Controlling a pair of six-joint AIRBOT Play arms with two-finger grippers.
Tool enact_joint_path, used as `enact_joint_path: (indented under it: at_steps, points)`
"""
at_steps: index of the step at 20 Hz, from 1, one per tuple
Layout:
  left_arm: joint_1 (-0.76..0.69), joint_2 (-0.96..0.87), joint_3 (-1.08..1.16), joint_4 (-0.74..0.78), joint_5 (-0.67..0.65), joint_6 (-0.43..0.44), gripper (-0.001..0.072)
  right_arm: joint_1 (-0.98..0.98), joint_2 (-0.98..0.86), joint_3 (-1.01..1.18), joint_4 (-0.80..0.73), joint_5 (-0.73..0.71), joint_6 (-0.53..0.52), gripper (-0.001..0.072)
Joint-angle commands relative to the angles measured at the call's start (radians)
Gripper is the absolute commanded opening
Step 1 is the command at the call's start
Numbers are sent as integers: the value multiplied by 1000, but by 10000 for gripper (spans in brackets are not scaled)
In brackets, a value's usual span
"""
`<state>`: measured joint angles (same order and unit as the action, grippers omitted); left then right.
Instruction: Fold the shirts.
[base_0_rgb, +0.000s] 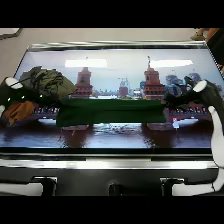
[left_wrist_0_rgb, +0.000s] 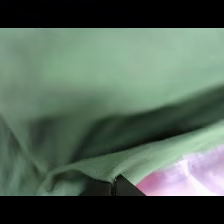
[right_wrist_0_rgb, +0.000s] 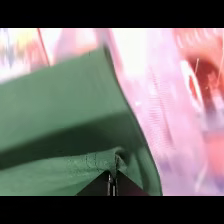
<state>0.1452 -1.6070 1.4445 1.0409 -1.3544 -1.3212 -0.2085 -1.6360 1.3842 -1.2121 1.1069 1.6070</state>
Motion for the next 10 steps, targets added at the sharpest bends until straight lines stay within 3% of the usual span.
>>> enact_joint_path:
  at_steps: [1, 3, 4, 5, 6, 7, 10]
  points:
    - [-14, -239, 206, -1, -103, -19, 30, 21, -161, 108, 31, -7, 78, 44]
    - [-20, -304, 220, -5, -113, -31, 33, 21, -192, 108, 32, 14, 85, 46]
    - [-20, -319, 220, -11, -113, -30, 107, 18, -195, 108, 31, 21, 84, 77]
    - [-19, -320, 220, -12, -112, -30, 330, 15, -189, 113, 30, 26, 84, 246]
    - [-14, -314, 222, -13, -117, -30, 562, 8, -182, 130, 32, 54, 59, 507]
    - [-5, -304, 232, -12, -138, -27, 614, -8, -169, 144, 21, 90, 0, 643]
    - [11, -244, 247, -13, -161, -17, 612, -93, -173, 139, 9, 193, 14, 661]
